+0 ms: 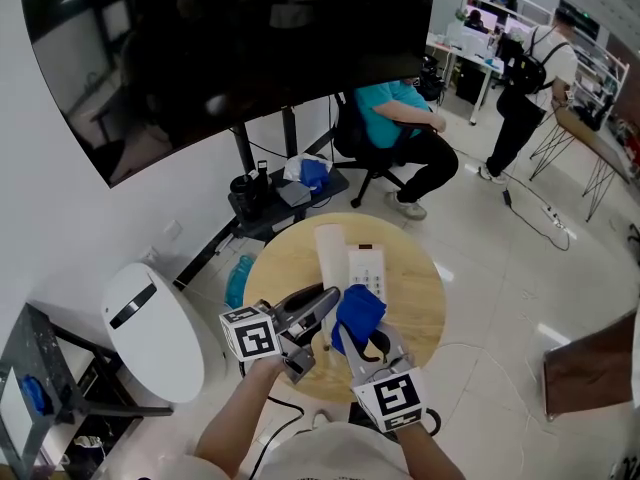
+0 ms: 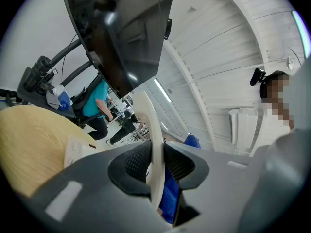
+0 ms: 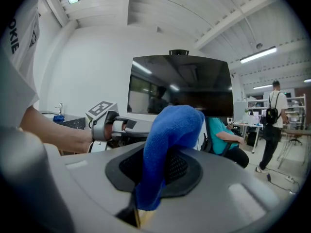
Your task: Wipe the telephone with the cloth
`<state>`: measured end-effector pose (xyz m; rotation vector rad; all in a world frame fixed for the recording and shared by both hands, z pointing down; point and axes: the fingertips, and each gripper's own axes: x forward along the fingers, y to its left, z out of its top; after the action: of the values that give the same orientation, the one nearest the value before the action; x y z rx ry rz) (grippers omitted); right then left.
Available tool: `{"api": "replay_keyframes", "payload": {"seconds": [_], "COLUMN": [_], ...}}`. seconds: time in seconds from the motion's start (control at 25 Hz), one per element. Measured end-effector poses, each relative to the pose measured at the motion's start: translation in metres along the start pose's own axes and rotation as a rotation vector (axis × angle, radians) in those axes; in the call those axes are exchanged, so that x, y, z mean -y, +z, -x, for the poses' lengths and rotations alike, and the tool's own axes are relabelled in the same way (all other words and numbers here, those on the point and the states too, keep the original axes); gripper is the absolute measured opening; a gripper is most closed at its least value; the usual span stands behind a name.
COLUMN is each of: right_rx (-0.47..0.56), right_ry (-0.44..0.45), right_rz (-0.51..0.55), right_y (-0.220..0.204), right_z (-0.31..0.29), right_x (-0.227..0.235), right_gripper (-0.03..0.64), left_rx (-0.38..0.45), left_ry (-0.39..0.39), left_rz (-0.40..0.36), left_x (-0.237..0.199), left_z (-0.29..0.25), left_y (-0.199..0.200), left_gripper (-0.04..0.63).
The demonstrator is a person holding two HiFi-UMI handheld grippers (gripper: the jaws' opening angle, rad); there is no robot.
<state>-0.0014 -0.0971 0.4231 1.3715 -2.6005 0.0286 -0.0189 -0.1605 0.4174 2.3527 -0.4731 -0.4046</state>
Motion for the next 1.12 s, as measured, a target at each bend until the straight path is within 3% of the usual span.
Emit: {"api": "replay_keyframes", "payload": {"seconds": [0.32, 0.6, 1.12], "right_rx": [-0.016, -0.040, -0.018], "right_ry": [0.005, -0.082, -0.114], "right_rz": [-0.008, -0.018, -0.037], "right_y": [-0.009, -0.030, -0.025], "right_z": [0.002, 0.015, 0.011], "right_x": [-0.007, 0.020, 0.035], "right_gripper": [0.061, 0.060, 0.061], "left_rx": [0.006, 0.030, -0.008], "left_ry": [0.008, 0.001, -0.050], "left_rz": [-0.006, 0.000, 0.032], "left_x": [0.001, 0.002, 0.016], "left_z": [-0.001, 0.006, 0.004], "left_y": [0.009, 0.016, -0.009], "left_gripper": [0.079, 0.080, 0.080]}}
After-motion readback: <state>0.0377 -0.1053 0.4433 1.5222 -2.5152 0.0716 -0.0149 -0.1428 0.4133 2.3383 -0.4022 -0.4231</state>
